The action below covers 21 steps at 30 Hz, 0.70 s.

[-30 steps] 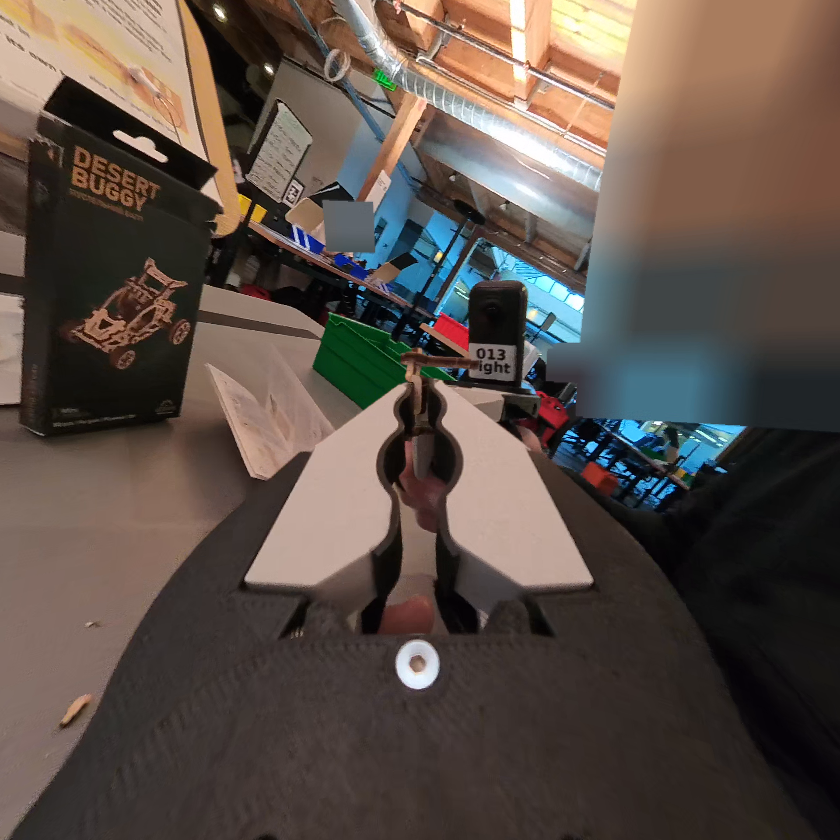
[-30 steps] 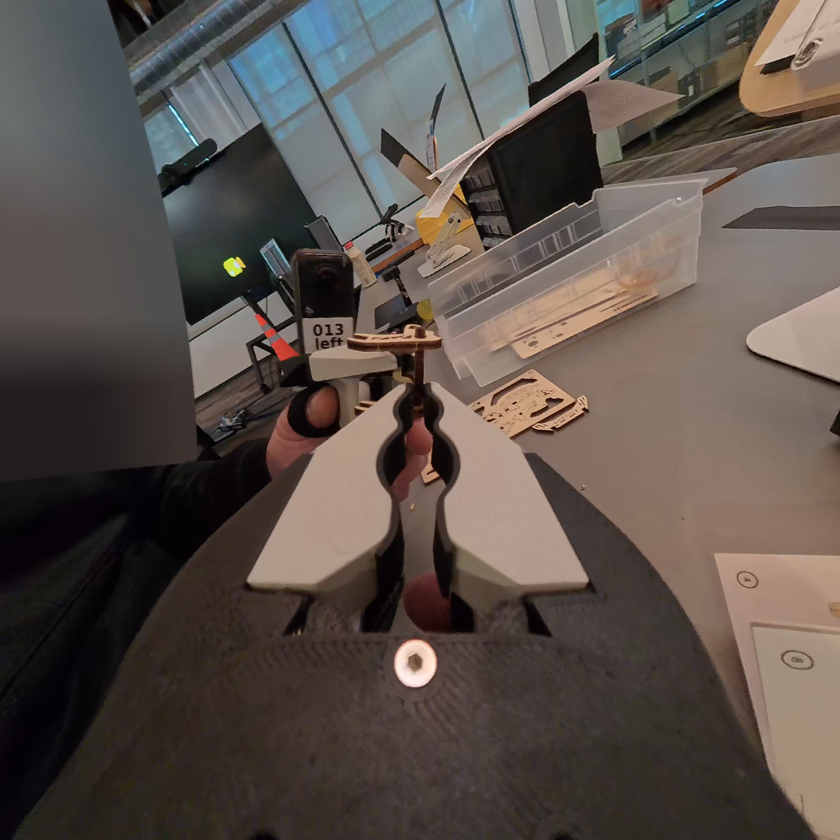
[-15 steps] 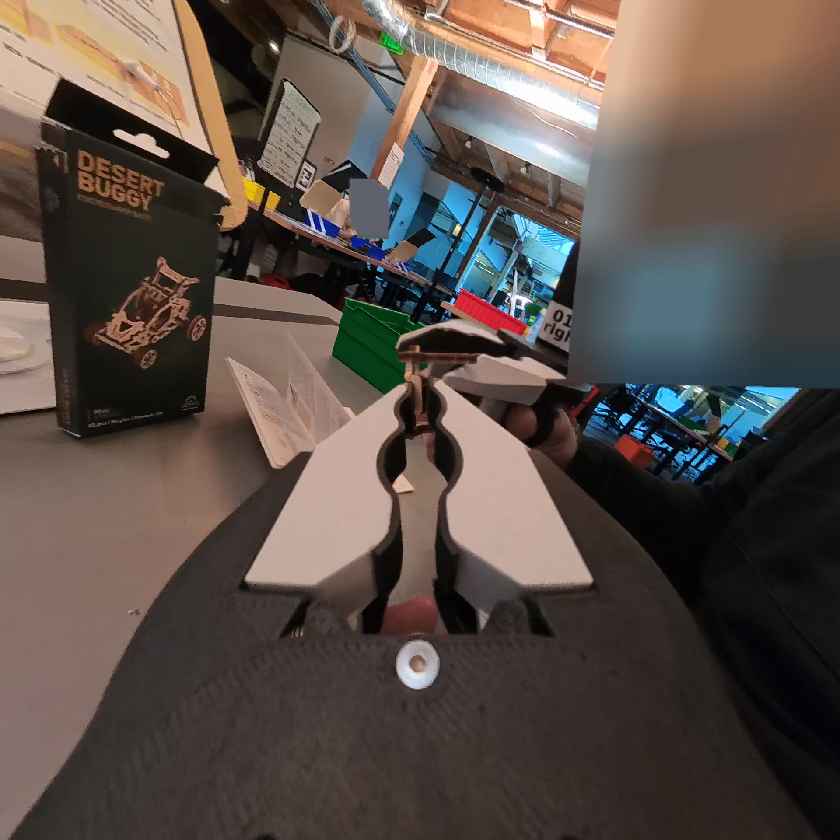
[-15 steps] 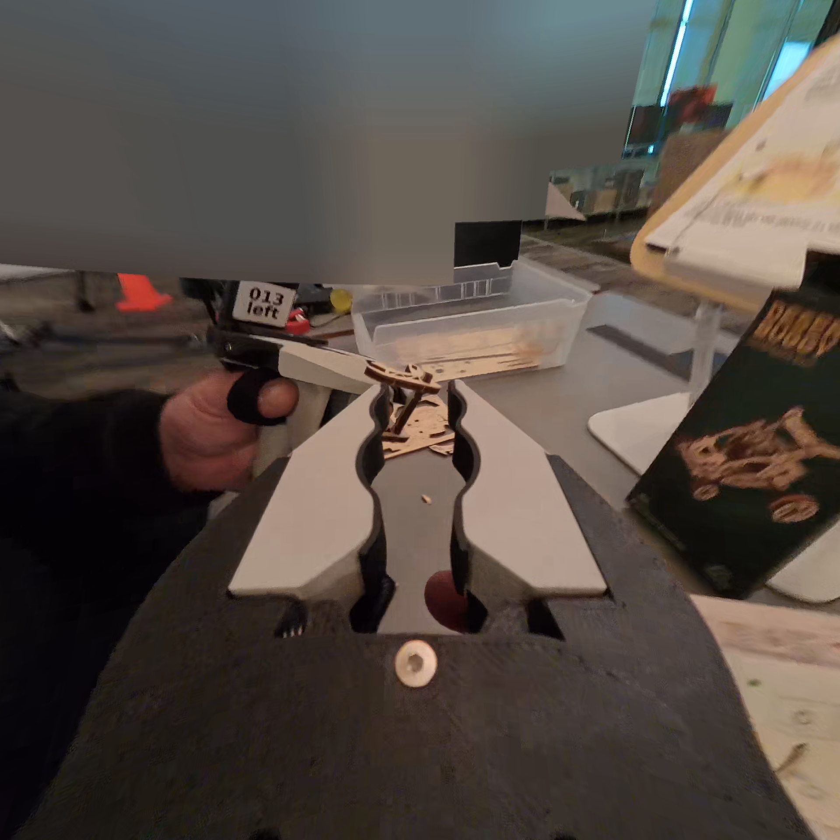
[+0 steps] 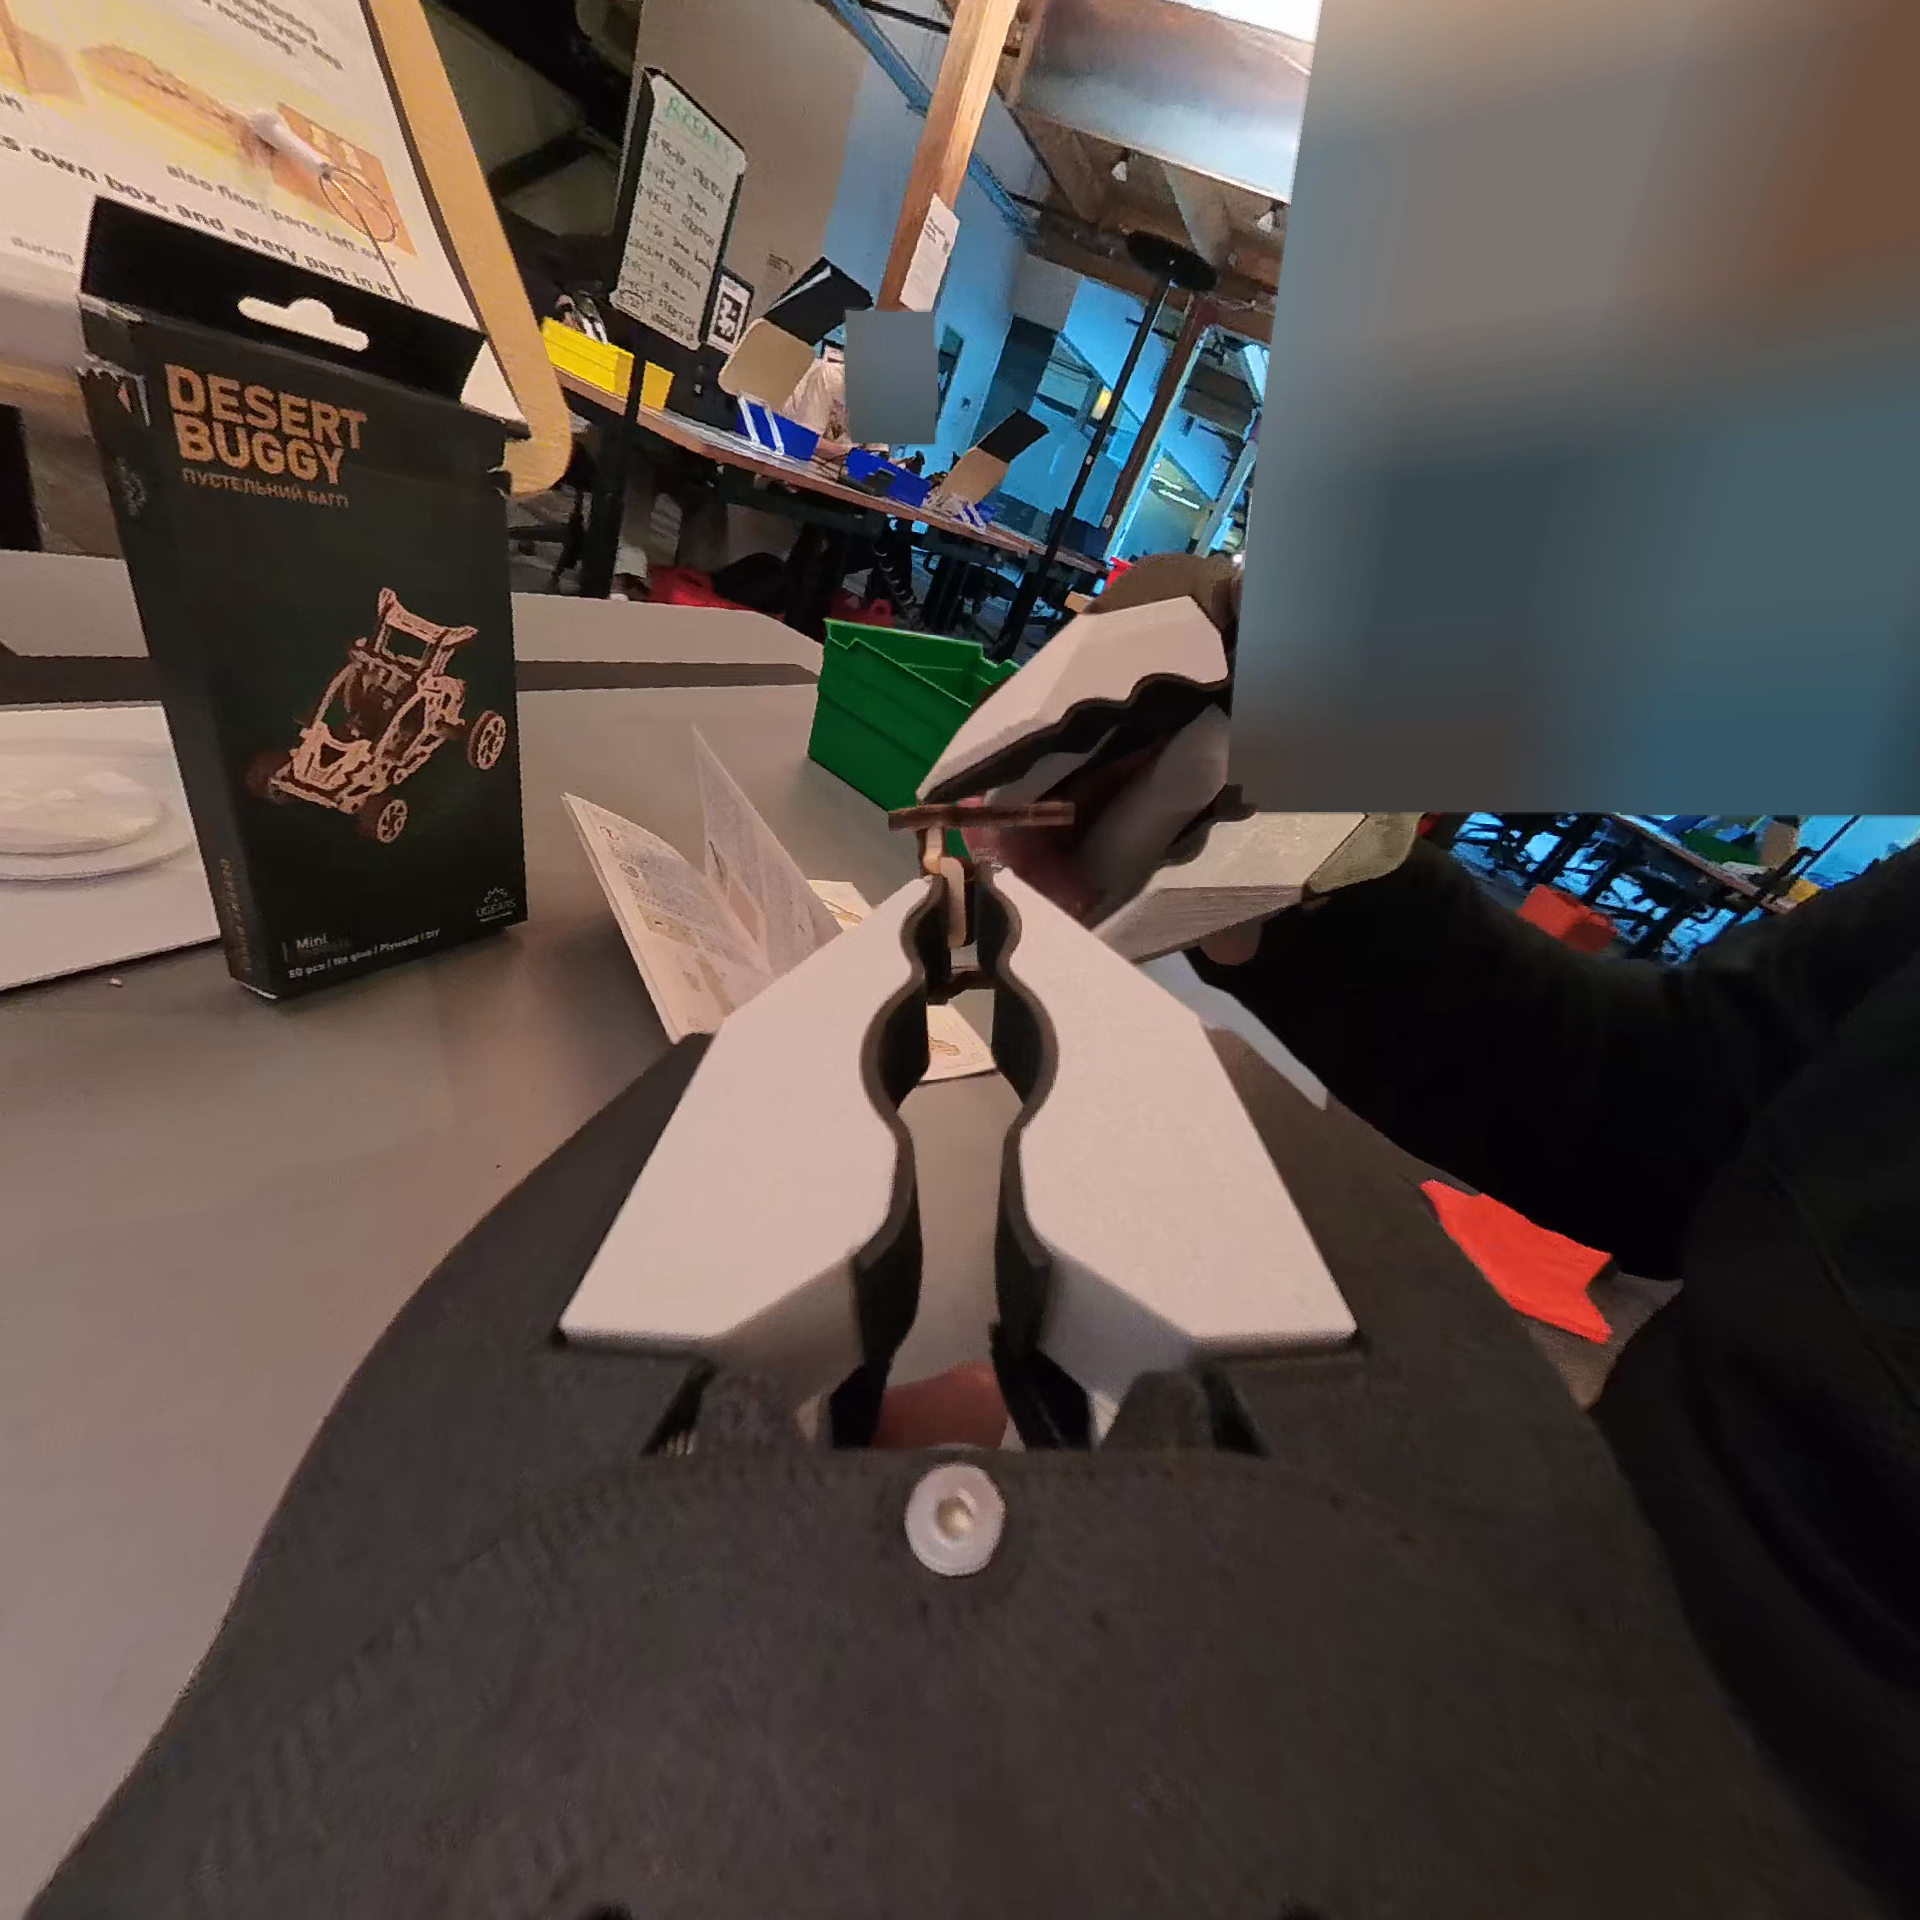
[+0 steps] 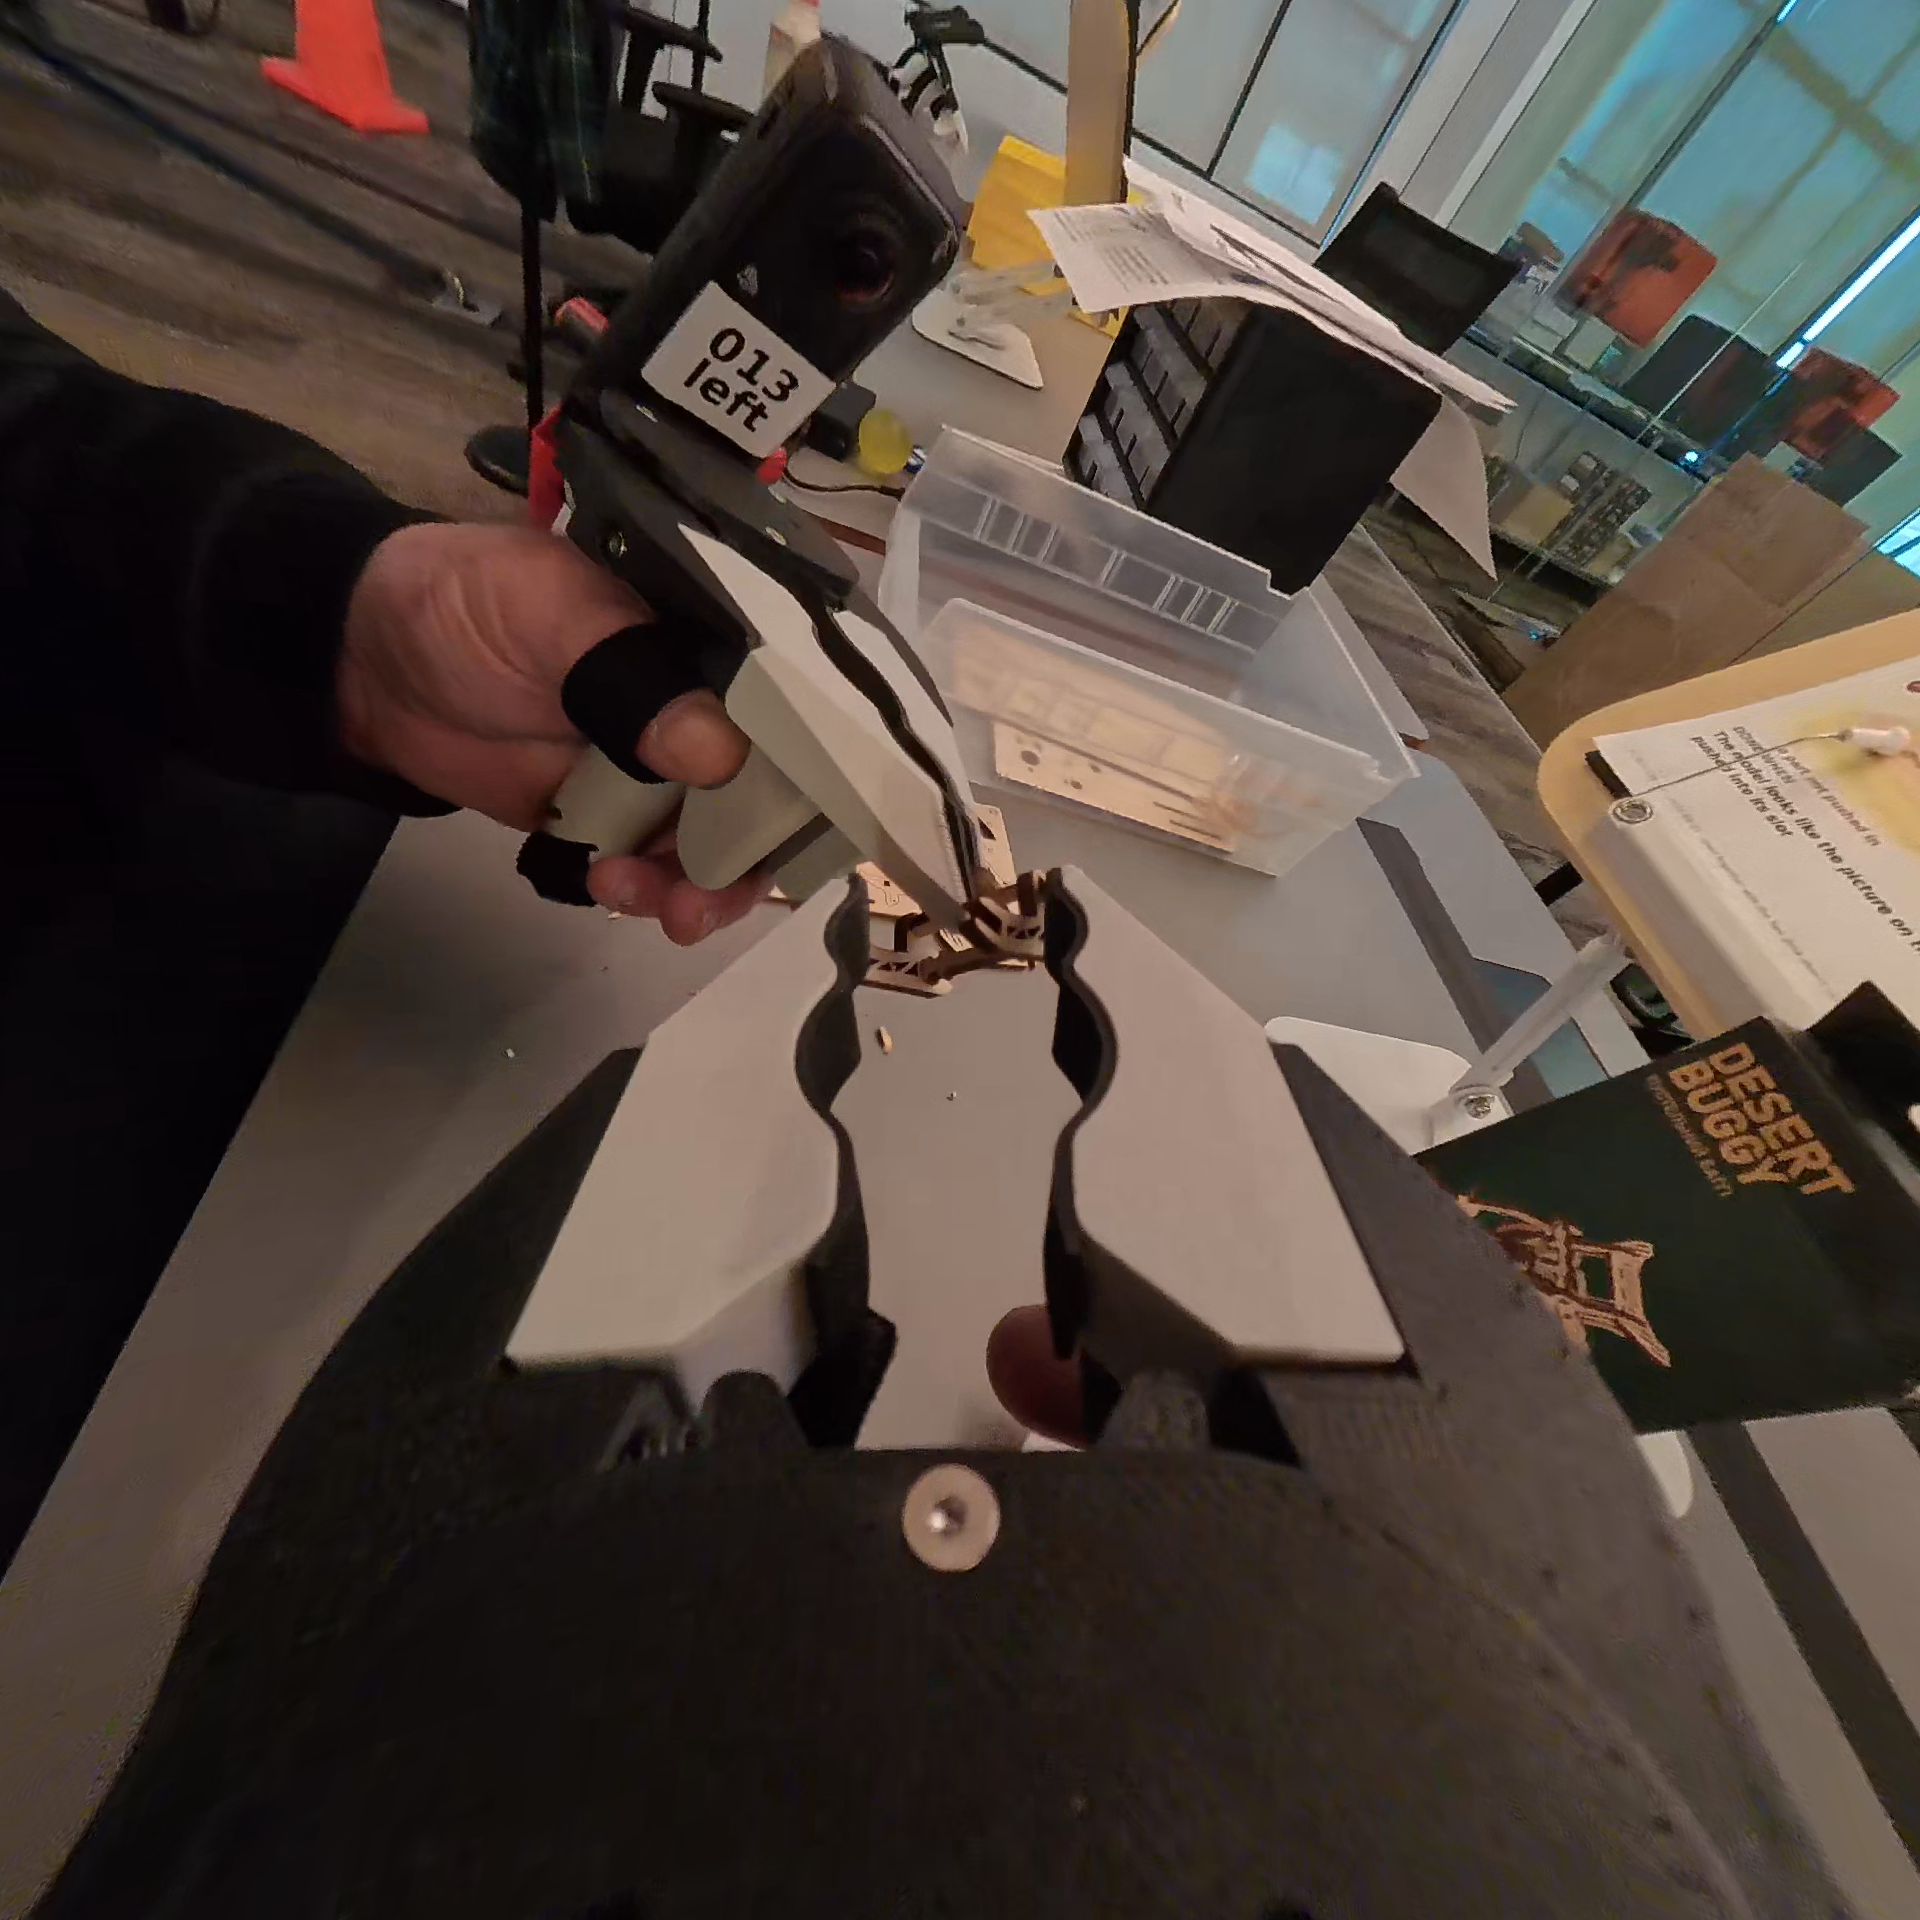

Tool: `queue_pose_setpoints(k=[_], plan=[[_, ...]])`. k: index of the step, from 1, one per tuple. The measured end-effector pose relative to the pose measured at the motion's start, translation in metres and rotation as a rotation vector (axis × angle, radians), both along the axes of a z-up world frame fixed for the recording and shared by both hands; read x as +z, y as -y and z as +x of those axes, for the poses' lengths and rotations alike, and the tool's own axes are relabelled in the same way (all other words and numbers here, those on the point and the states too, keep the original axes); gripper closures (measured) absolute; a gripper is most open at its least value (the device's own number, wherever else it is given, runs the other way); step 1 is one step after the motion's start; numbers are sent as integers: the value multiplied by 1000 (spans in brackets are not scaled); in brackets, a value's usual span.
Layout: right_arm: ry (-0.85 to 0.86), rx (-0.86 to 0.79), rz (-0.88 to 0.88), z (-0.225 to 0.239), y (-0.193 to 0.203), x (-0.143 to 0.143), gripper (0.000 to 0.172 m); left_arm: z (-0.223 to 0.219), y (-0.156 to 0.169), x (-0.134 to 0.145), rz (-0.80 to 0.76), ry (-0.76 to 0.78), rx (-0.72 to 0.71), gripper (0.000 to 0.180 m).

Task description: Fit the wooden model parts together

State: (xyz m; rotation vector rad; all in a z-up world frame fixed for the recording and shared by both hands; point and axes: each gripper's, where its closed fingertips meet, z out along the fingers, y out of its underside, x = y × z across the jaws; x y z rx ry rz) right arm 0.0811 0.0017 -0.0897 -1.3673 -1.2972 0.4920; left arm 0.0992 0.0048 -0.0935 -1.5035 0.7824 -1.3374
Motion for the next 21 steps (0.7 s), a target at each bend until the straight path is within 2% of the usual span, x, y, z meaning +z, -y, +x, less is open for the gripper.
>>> queue_pose_setpoints(k=[8, 12, 18, 21], plan=[[58, -103, 76, -3, -4, -2, 136, -2, -6, -1, 81, -78, 100, 179], [15, -135, 82, -3, -4, 2, 139, -2, -9, 0, 130, -120, 152, 179], [-38, -146, 59, 4, -4, 13, 137, -2, -10, 2, 334, -280, 252, 179], [0, -117, 57, 1, 0, 11, 136, -3, -11, 4, 400, -326, 284, 179]])
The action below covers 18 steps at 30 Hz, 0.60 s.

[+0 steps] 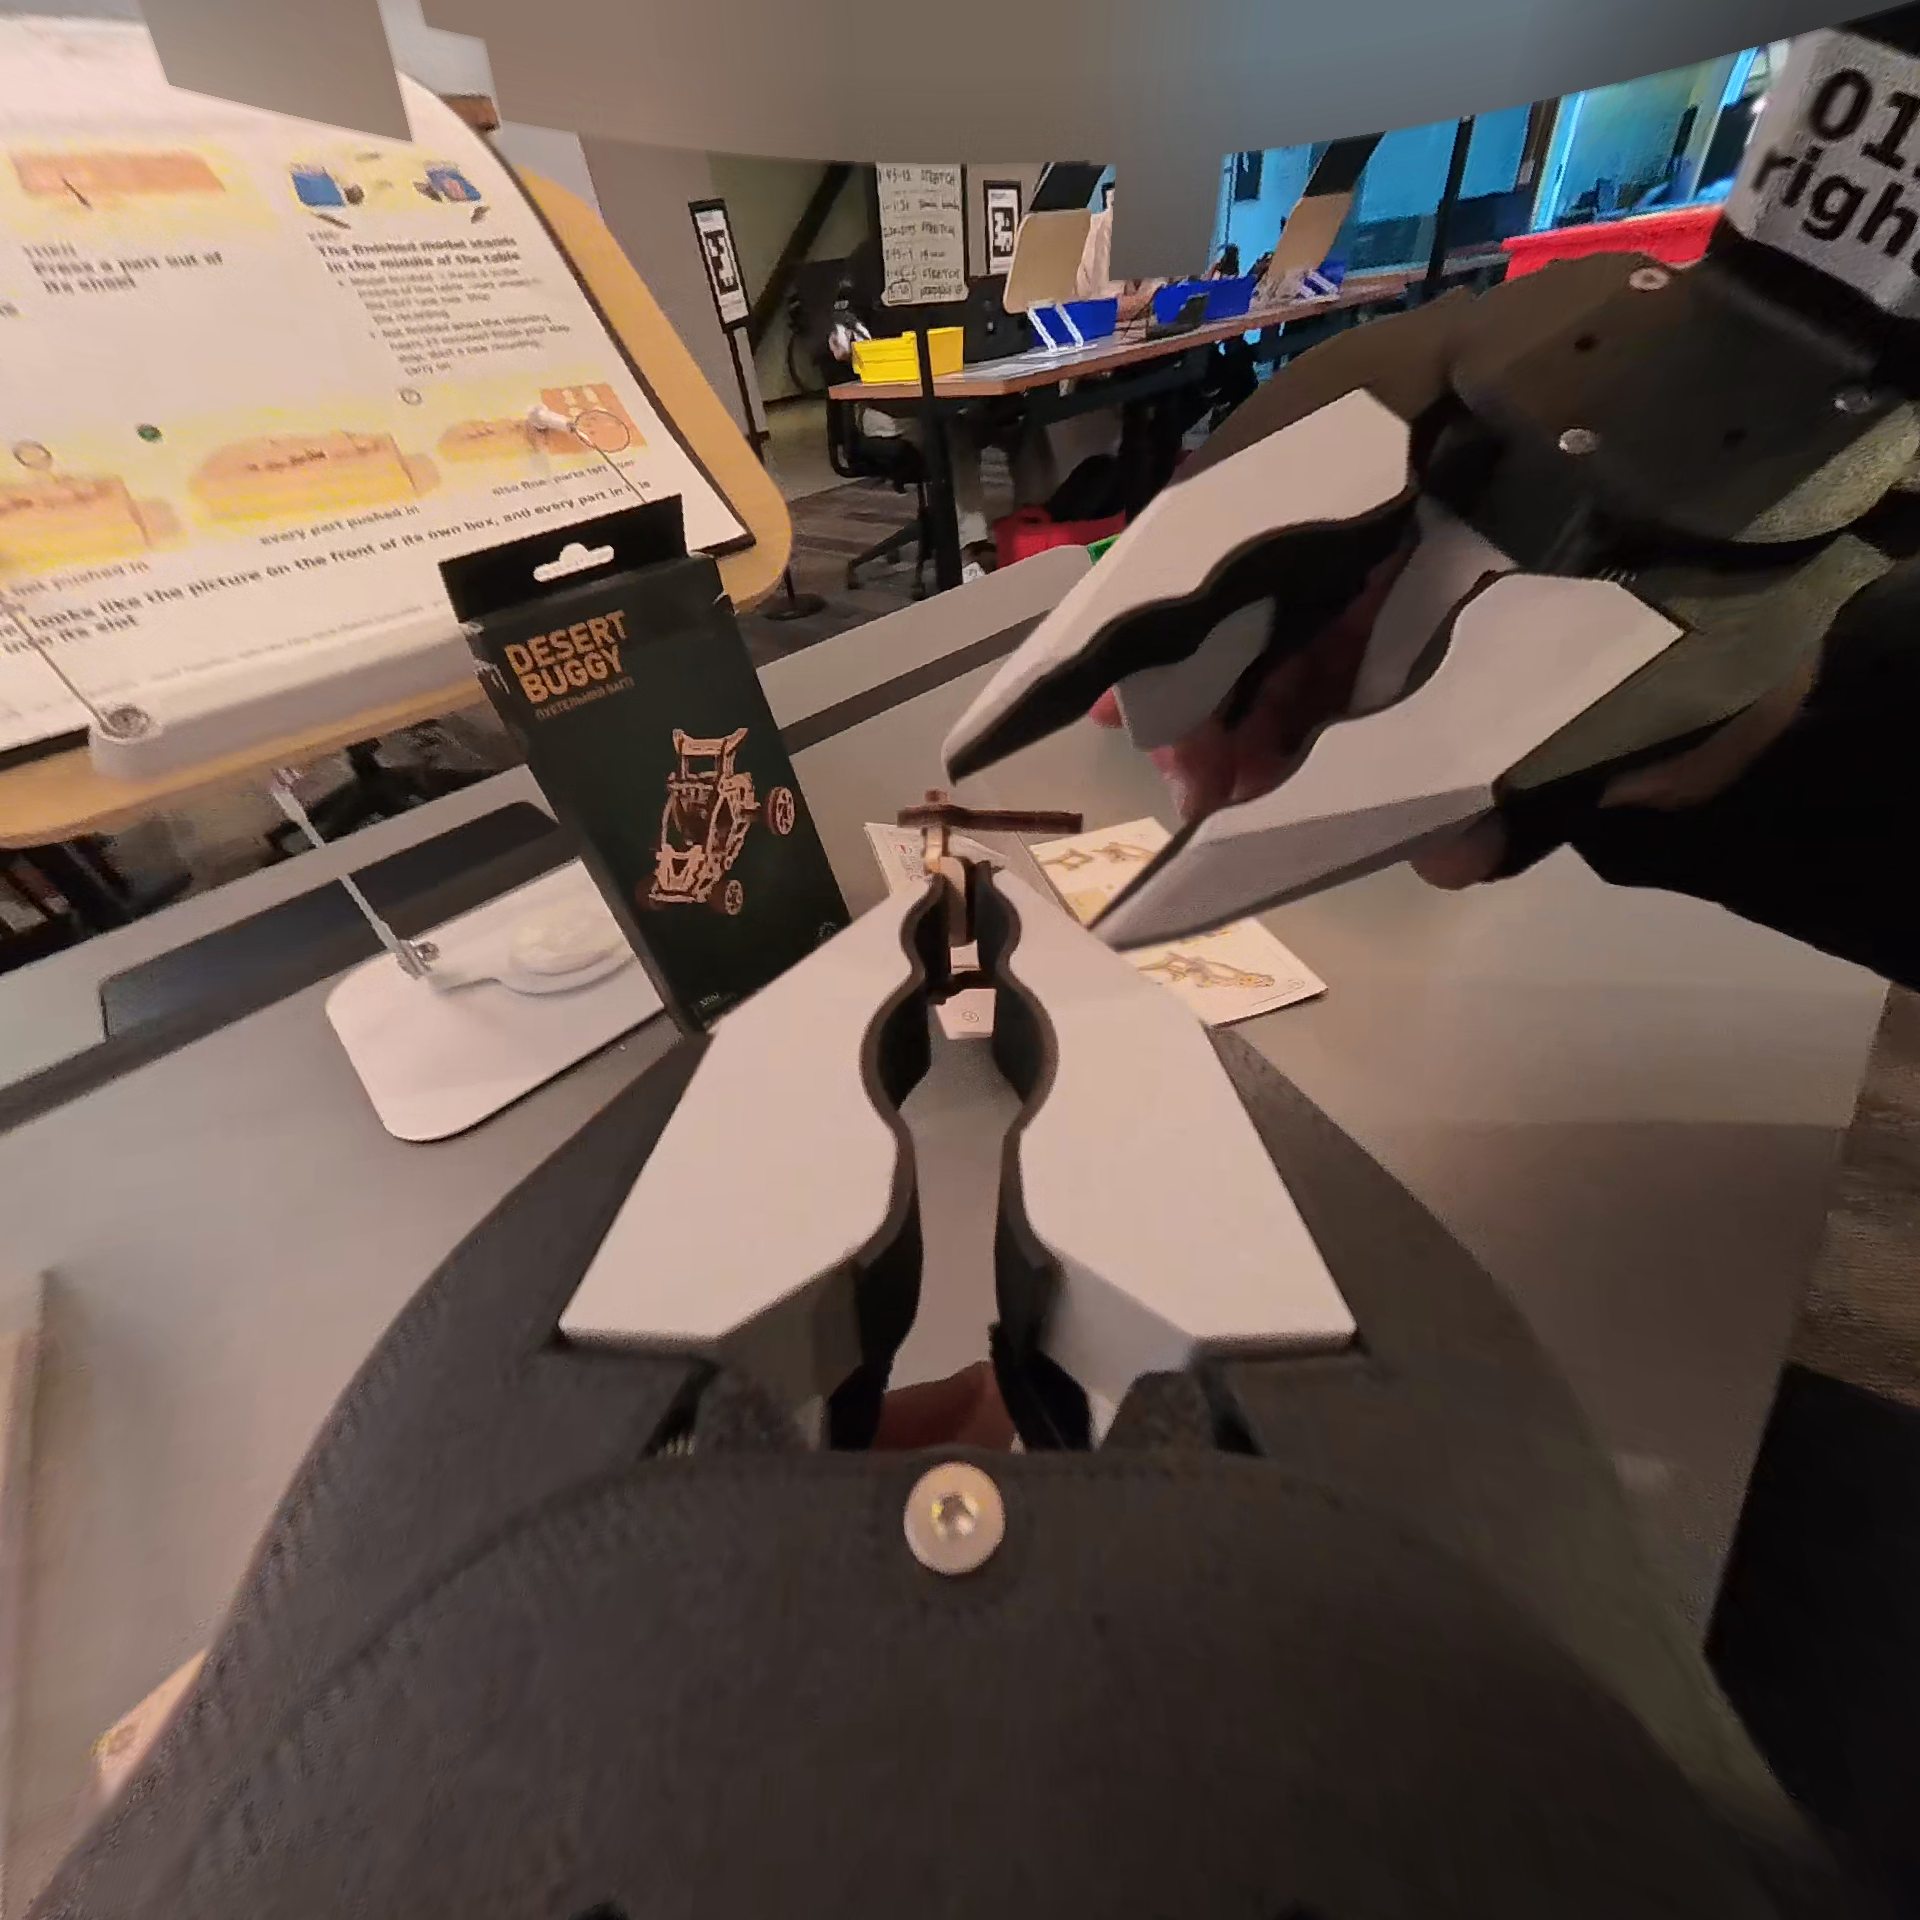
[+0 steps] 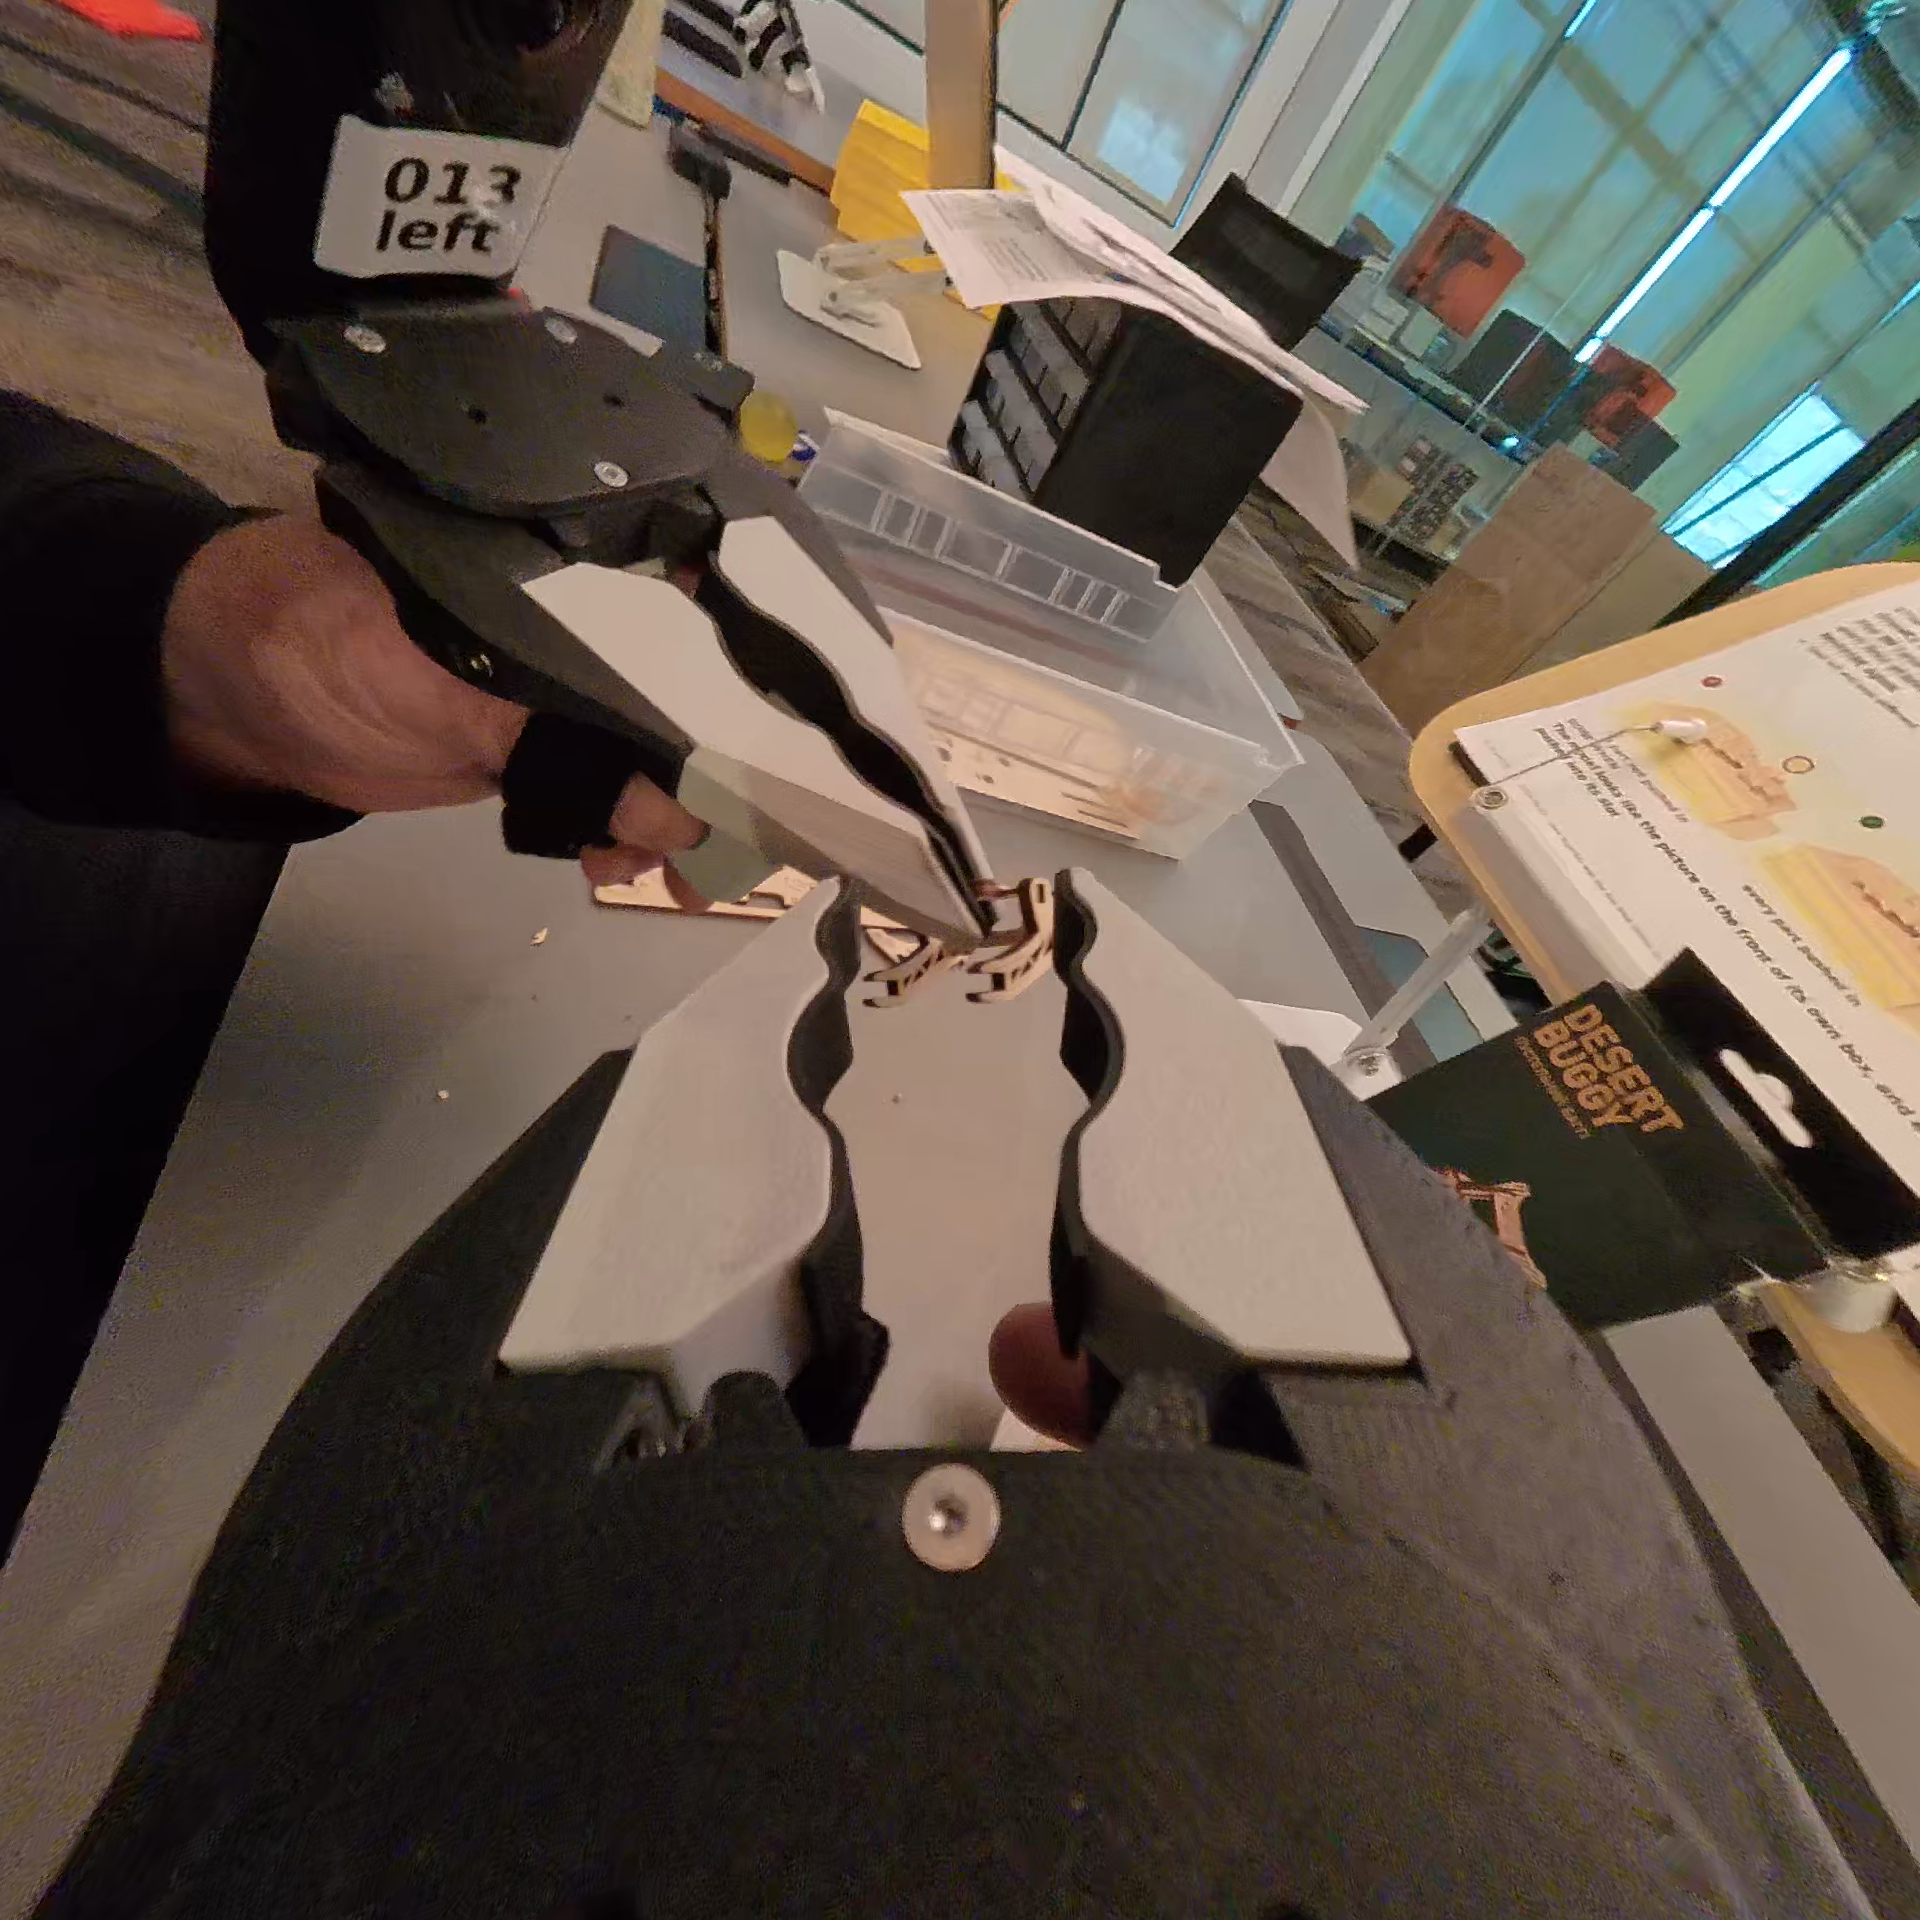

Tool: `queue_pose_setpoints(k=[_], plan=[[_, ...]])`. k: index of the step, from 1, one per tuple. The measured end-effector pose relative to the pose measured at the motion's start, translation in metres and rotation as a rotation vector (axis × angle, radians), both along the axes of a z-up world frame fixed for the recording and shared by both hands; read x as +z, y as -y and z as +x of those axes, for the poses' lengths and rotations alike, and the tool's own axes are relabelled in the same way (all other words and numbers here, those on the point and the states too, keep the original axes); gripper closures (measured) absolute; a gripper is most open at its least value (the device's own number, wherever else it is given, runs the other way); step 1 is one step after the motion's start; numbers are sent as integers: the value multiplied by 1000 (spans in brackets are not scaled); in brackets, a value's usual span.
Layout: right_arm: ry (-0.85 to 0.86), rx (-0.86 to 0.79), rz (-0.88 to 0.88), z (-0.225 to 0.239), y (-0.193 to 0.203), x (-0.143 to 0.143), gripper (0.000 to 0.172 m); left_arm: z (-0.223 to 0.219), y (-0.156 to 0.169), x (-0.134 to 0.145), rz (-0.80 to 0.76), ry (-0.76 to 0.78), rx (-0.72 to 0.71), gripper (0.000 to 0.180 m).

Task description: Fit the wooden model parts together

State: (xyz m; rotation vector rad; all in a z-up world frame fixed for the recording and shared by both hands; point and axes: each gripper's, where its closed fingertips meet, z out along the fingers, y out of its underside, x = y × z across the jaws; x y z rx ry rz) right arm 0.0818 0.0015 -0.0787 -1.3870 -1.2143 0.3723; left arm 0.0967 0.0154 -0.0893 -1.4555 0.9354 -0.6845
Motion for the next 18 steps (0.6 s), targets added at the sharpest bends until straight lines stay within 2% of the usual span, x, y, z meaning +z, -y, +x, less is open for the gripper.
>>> queue_pose_setpoints(k=[15, 18], plan=[[-13, 22, -48, -6, 5, -5, 128, -3, -3, -1, 196, -173, 106, 179], [-63, 25, -60, -2, 5, 5, 130, -4, -3, 3, 208, -145, 105, 179]])
